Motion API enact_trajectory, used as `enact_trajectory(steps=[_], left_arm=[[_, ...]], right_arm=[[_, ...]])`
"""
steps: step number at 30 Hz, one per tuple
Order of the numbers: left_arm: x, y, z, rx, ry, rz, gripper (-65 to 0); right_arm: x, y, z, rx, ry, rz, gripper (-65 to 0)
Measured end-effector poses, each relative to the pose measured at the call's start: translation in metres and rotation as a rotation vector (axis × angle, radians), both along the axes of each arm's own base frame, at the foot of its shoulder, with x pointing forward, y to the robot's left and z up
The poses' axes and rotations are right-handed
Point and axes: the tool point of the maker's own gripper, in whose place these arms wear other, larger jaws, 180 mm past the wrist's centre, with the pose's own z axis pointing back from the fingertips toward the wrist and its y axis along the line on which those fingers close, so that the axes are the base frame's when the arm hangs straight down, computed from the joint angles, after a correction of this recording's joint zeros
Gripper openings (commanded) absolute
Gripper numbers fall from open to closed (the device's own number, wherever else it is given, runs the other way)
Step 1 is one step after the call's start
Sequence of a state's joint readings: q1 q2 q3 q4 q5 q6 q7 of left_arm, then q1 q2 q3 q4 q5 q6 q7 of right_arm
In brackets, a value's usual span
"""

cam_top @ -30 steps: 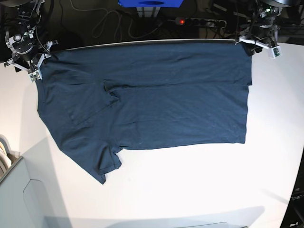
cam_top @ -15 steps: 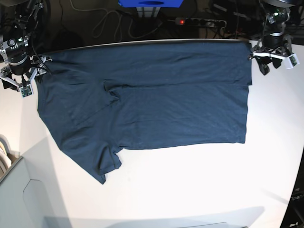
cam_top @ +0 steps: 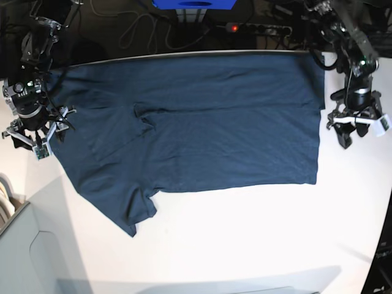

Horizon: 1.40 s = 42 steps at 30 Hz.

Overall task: Fold the T-shirt properly
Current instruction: 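Reach both grippers down to the hem corners of the shirt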

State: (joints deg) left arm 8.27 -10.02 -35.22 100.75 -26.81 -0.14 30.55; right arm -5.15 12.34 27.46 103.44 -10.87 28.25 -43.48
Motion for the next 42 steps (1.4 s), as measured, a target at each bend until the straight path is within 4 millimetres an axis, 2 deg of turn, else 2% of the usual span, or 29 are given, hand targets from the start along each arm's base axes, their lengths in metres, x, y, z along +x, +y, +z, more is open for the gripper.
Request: enact_trajectory(steps=[5,10,13,16,19,22,32,35,37,42], left_arm=[[0.052,0.009,-0.027,-0.054,0.050,-0.028,-29.6],[0.095,0.013,-0.052,-0.089,0.108,-0.050,-29.7],[0.120,0.003,-0.058,-0.057,0.102,-0.097,-29.9],[0.136,-0.013,-0.074,-0.047,0.119,-0.140,-30.0],[0.136,-0.021,-0.095,-0.057,0.159,-0.151,-30.0],[0.130,-0.017,-0.110,-0.061,0.185,-0.132,-30.1],[0.131,-0.010,-0.112,-0.057,0.169,-0.106,-30.1],[0.132,-0.011,-0.112,-0.058,0.168,-0.107,-31.2],[0.133,-0.013,-0.111,-0.061,0.162,-0.108,-35.2],[0.144,-0.038,-0.113,-0.061,0.175,-0.168,-44.8]], right_arm=[[0.007,0.005,-0.008,0.014,0.020,0.008,-24.0],[0.009,0.006,-0.009,0.015,0.020,0.015,-24.0],[0.009,0.006,-0.010,0.015,0.022,0.014,-24.0],[0.008,0.006,-0.010,0.015,0.024,0.014,-24.0],[0.004,0.006,-0.013,0.016,0.033,0.014,-24.0],[-0.002,0.006,-0.018,0.014,0.054,0.010,-24.0],[0.002,0.005,-0.014,0.012,0.040,0.013,-24.0],[0.016,0.005,-0.005,0.017,0.008,0.010,-23.9],[0.029,0.005,-0.001,0.033,-0.015,0.006,-23.7],[0.055,-0.001,-0.015,0.098,0.009,-0.026,-23.7]])
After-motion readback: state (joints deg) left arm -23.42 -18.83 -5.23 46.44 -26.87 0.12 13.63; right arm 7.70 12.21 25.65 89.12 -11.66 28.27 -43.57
